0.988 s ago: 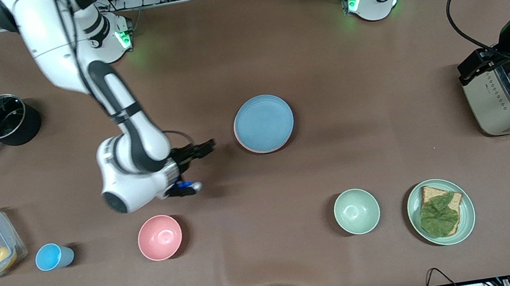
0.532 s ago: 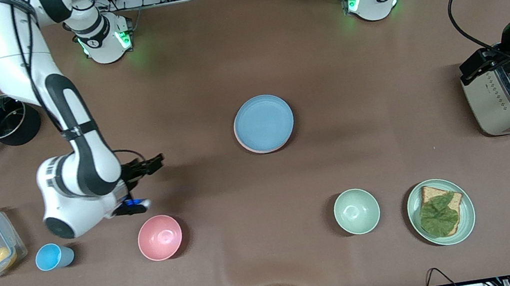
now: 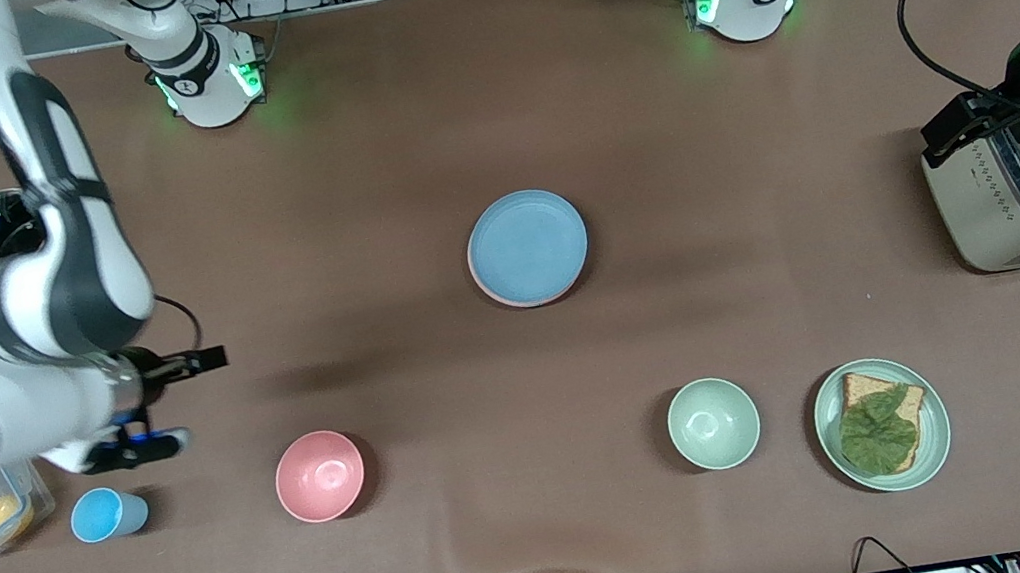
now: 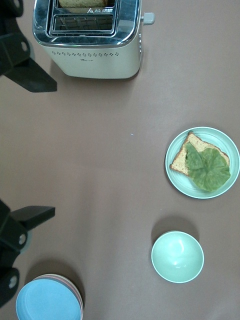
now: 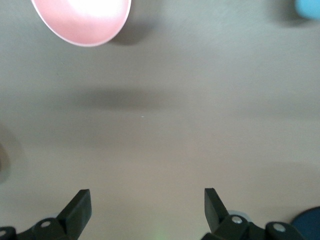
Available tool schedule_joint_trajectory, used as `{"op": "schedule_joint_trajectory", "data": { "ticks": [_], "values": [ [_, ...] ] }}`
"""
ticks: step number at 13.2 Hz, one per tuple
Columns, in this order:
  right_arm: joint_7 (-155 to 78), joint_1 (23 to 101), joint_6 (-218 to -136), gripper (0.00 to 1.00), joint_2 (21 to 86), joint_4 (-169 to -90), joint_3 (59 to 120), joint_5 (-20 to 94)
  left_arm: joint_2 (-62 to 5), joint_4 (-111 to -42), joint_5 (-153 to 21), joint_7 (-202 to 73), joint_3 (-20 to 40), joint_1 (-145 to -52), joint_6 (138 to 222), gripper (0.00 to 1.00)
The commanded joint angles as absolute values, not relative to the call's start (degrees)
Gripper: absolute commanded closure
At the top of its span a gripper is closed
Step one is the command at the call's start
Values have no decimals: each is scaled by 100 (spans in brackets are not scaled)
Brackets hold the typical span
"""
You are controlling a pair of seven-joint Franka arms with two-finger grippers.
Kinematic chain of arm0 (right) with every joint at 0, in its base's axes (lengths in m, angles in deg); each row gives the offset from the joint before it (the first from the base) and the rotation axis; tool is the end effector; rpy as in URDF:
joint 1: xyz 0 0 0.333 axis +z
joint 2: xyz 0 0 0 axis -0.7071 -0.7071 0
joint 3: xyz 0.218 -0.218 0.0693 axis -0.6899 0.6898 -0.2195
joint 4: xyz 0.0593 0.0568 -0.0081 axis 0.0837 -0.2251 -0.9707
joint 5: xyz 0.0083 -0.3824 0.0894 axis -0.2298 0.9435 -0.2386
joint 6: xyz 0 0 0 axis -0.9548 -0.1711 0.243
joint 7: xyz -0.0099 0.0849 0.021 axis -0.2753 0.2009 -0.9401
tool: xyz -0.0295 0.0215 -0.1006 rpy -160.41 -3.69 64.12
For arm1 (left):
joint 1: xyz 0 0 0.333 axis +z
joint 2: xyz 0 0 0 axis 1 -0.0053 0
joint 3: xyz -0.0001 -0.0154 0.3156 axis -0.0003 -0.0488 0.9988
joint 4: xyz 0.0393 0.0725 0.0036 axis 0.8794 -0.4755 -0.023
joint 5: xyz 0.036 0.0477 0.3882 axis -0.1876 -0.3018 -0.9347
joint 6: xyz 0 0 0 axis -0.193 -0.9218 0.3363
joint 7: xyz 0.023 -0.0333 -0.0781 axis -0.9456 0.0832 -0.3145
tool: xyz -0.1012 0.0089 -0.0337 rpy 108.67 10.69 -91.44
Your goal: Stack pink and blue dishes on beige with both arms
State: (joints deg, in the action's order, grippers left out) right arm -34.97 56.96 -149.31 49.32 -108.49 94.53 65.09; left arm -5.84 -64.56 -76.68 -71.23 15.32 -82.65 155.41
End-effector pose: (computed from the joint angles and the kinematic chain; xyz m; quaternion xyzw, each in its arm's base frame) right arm 0.6610 0.0576 0.4213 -0.9873 -0.0208 0.1543 0.0329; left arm 0.5718 -0.0508 0.6163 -0.9978 -0.0651 -0.0115 0.0081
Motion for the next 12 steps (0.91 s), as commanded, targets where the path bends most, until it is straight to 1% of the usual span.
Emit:
{"op": "schedule_joint_trajectory", "data": {
  "ticks": [1, 5, 7, 10, 12],
  "values": [
    [-3478, 5301, -15167, 0, 5875, -11590, 9340, 6635, -438, -6518, -7523, -6984, 1530, -8240, 15358, 0],
    [-3425, 4888, -15167, 0, 6710, -11819, 9279, 6942, -351, -6544, -7523, -6984, 1512, -8240, 15332, 0],
    [-3452, 4668, -15141, 0, 6993, -11837, 9217, 6969, -359, -6535, -7514, -6984, 1503, -8240, 15253, 0],
    [-3215, 4483, -15185, 0, 7275, -11785, 8850, 7459, -359, -6518, -7514, -6984, 1512, -8232, 15244, 0],
    [-2899, 4290, -15194, 0, 7363, -11758, 8559, 7505, -333, -6526, -7497, -7002, 1512, -8231, 15244, 0]
  ]
}}
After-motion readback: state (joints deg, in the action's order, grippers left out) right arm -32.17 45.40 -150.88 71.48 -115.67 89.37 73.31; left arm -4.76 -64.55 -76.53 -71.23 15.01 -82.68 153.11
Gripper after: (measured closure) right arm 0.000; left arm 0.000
